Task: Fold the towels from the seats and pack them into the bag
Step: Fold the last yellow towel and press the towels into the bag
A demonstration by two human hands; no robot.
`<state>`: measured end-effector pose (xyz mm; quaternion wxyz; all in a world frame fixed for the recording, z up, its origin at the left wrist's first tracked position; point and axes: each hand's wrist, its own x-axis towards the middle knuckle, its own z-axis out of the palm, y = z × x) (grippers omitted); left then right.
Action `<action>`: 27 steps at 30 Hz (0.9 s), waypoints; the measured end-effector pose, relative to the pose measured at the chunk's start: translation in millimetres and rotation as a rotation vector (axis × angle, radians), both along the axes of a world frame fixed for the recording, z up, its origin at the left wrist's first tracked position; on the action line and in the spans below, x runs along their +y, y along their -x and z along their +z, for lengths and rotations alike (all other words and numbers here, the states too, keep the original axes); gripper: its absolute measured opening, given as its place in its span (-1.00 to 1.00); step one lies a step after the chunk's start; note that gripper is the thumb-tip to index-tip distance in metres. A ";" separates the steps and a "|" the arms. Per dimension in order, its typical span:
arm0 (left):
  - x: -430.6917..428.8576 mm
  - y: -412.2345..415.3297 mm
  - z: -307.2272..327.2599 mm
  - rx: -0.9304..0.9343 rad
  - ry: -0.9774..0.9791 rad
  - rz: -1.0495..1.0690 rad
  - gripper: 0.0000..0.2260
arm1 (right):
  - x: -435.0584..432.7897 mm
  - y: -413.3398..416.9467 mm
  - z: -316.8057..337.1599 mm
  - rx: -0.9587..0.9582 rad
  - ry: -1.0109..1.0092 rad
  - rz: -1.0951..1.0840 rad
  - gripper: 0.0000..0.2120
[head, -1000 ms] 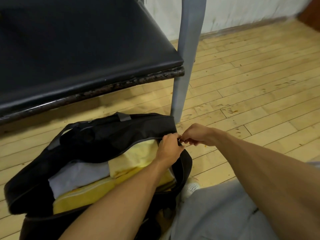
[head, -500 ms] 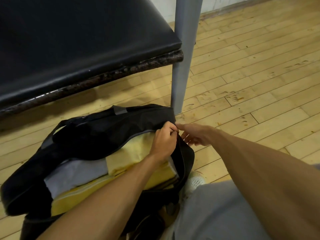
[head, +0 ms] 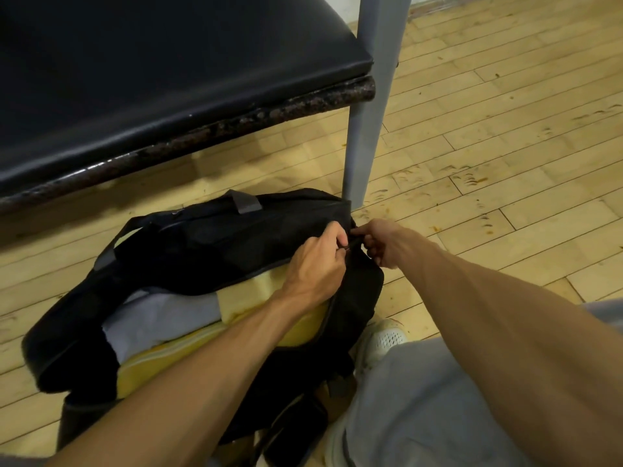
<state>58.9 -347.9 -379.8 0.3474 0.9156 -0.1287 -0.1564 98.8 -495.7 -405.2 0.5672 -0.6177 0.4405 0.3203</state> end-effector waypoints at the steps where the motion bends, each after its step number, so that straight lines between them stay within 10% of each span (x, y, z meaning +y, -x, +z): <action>1: 7.2 2.0 5.2 -0.016 -0.011 -0.003 -0.90 | 1.4 -0.2 3.7 -0.016 0.015 -0.028 -0.71; 10: 107.1 23.0 34.0 0.060 0.010 0.213 -0.89 | 17.6 -2.3 28.8 -0.110 0.155 -0.069 -0.73; 15: 109.5 28.0 28.9 0.120 0.107 0.345 -0.86 | 37.2 10.5 43.8 -0.552 0.824 0.727 -0.77; 20: 106.8 31.3 31.6 0.136 0.146 0.422 -0.80 | 73.4 32.3 67.8 -0.959 0.773 1.527 -0.54; 27: 102.3 41.4 43.0 0.168 -0.018 0.432 -0.75 | 97.3 46.2 56.0 -1.075 1.105 1.642 -0.87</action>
